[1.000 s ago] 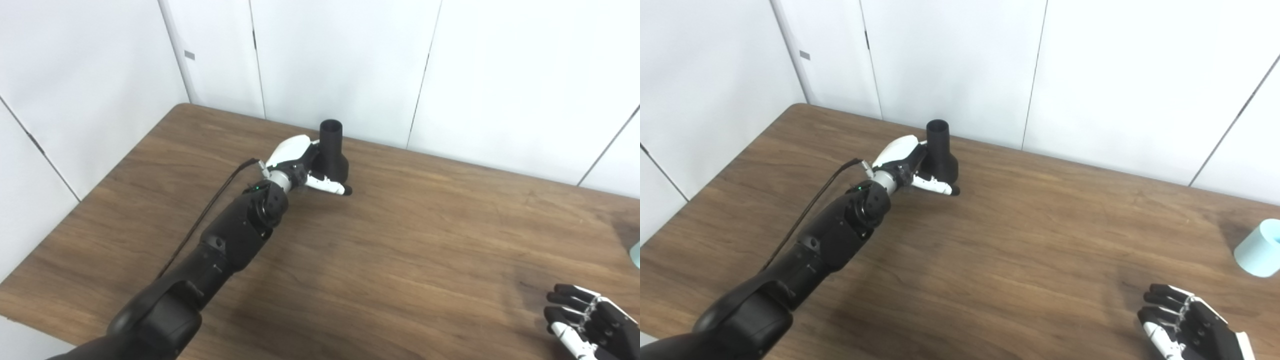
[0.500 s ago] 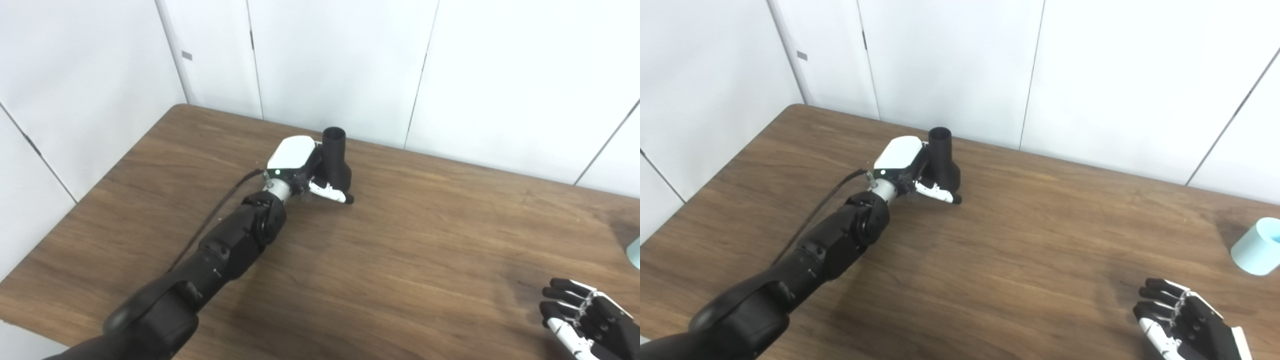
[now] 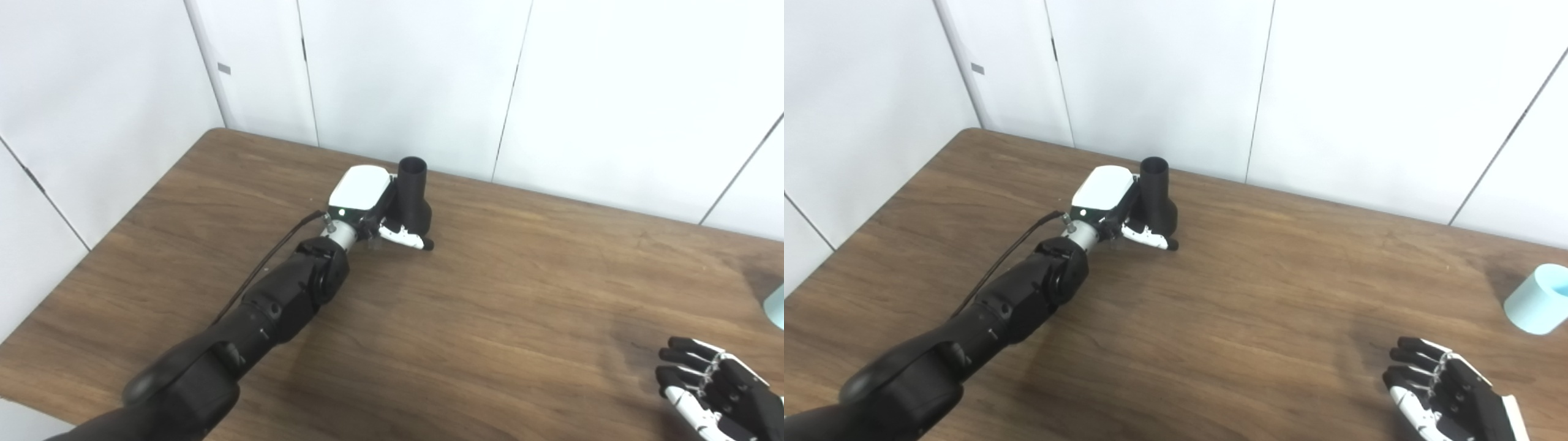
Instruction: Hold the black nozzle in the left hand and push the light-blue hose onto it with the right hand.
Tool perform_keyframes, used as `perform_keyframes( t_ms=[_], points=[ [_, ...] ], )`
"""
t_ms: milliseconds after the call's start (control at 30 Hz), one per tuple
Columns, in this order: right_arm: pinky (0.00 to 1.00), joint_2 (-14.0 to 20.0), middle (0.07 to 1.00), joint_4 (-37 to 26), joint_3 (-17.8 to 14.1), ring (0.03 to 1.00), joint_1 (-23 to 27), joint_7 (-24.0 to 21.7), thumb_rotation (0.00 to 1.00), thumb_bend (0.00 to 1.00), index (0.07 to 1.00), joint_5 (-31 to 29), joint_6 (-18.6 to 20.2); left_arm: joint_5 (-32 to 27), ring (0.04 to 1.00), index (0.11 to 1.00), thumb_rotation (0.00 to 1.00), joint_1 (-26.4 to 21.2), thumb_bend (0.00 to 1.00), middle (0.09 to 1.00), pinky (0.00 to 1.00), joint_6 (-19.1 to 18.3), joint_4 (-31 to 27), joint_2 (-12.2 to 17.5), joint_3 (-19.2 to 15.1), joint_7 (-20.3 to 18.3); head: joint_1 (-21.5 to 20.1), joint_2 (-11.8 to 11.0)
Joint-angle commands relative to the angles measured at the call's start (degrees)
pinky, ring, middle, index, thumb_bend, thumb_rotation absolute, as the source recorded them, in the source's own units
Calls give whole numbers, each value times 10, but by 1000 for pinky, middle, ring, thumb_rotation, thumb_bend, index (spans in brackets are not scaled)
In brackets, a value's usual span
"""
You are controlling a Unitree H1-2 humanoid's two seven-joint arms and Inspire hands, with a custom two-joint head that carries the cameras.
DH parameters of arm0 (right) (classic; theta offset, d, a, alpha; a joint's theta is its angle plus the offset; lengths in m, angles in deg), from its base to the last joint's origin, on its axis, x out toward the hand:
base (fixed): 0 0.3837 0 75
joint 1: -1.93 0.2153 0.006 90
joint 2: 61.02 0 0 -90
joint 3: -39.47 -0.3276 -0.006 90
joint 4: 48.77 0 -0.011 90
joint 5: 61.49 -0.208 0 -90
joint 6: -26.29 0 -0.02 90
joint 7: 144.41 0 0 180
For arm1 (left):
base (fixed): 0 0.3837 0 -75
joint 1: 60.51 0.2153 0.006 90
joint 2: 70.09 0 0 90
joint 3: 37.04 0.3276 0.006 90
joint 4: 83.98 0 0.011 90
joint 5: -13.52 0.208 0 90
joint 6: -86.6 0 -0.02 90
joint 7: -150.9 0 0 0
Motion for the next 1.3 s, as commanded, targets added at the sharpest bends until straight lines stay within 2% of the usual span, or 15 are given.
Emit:
perform_keyframes(
  t_ms=[0, 167, 300, 367, 533, 767, 867, 967, 1100, 1267],
  points=[
    [529, 3, 657, -36, -1, 621, 14, 4, 0, 169, 659, 2, -3, -9, 566, 447, 0, 90, 519, 528, 779, 38, 38, -26, 40, -82, -6, 2],
    [543, 0, 658, -40, 0, 625, 18, 6, 0, 155, 661, 8, 1, -11, 538, 462, 0, 96, 523, 506, 755, 67, 43, -33, 36, -51, -28, 2],
    [570, -7, 670, -51, -2, 641, 24, 16, 0, 146, 675, 16, 11, -18, 542, 462, 0, 108, 523, 504, 752, 83, 32, -41, 28, -30, -60, 6],
    [562, -7, 671, -57, -7, 640, 26, 19, 0, 148, 679, 17, 11, -23, 526, 463, 0, 114, 524, 503, 750, 92, 23, -42, 27, -23, -90, 10],
    [571, -6, 675, -80, -27, 650, 28, 30, 0, 151, 684, 26, 21, -37, 462, 495, 0, 131, 524, 472, 744, 117, -1, -40, 26, -22, -130, 12],
    [539, -12, 636, -72, -55, 610, 19, 60, 0, 228, 640, 46, -14, -34, 434, 525, 0, 154, 519, 440, 742, 149, -29, -27, 33, -17, -184, 13],
    [545, -19, 627, -68, -64, 605, 18, 77, 0, 263, 629, 55, -22, -30, 410, 523, 0, 162, 519, 430, 683, 176, -44, -18, 38, -11, -204, 14],
    [564, -24, 635, -60, -70, 618, 23, 94, 0, 292, 638, 70, -36, -23, 470, 516, 0, 170, 504, 435, 701, 196, -59, -14, 43, -7, -220, 14],
    [569, -41, 643, -56, -86, 628, 34, 129, 0, 380, 641, 88, -45, -13, 470, 514, 0, 183, 503, 447, 701, 207, -89, -11, 49, -17, -234, 16],
    [572, -49, 667, -41, -95, 646, 38, 170, 0, 441, 661, 139, -80, 1, 480, 481, 0, 197, 505, 471, 701, 234, -109, -9, 61, -25, -248, 16]
  ],
)
